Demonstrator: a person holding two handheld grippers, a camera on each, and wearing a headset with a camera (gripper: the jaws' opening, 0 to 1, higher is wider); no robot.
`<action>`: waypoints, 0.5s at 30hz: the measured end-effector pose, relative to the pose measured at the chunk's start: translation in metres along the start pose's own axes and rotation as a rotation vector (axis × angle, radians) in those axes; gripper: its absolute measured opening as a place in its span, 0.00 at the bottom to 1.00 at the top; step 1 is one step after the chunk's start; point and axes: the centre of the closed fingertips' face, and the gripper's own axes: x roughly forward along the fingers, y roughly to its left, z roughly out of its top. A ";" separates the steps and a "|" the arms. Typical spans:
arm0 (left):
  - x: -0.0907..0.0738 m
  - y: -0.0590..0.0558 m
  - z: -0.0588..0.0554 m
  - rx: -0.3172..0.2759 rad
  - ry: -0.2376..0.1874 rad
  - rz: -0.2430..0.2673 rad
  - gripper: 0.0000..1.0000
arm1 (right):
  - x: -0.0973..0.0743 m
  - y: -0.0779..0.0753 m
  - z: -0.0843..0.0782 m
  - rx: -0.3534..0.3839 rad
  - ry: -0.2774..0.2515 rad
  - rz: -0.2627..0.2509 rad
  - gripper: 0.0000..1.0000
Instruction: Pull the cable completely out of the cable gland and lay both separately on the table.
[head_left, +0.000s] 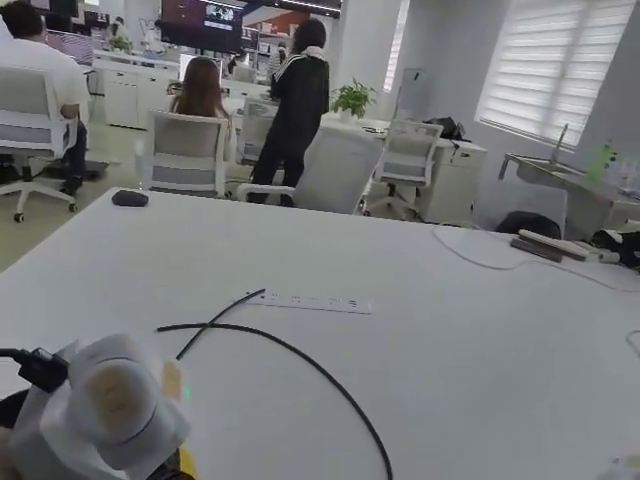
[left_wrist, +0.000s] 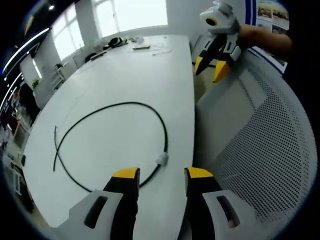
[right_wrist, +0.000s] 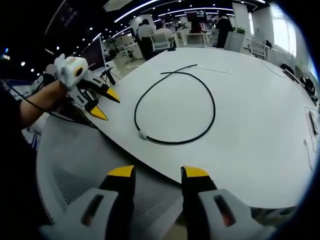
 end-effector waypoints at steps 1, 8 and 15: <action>0.002 0.000 0.000 0.001 0.002 -0.007 0.37 | 0.000 0.000 0.000 0.000 0.001 0.001 0.37; 0.022 -0.001 -0.004 0.021 0.032 -0.052 0.36 | -0.002 0.001 -0.004 0.009 0.001 -0.001 0.36; 0.046 -0.001 -0.006 0.046 0.056 -0.092 0.33 | -0.003 0.000 -0.005 0.014 0.002 0.003 0.35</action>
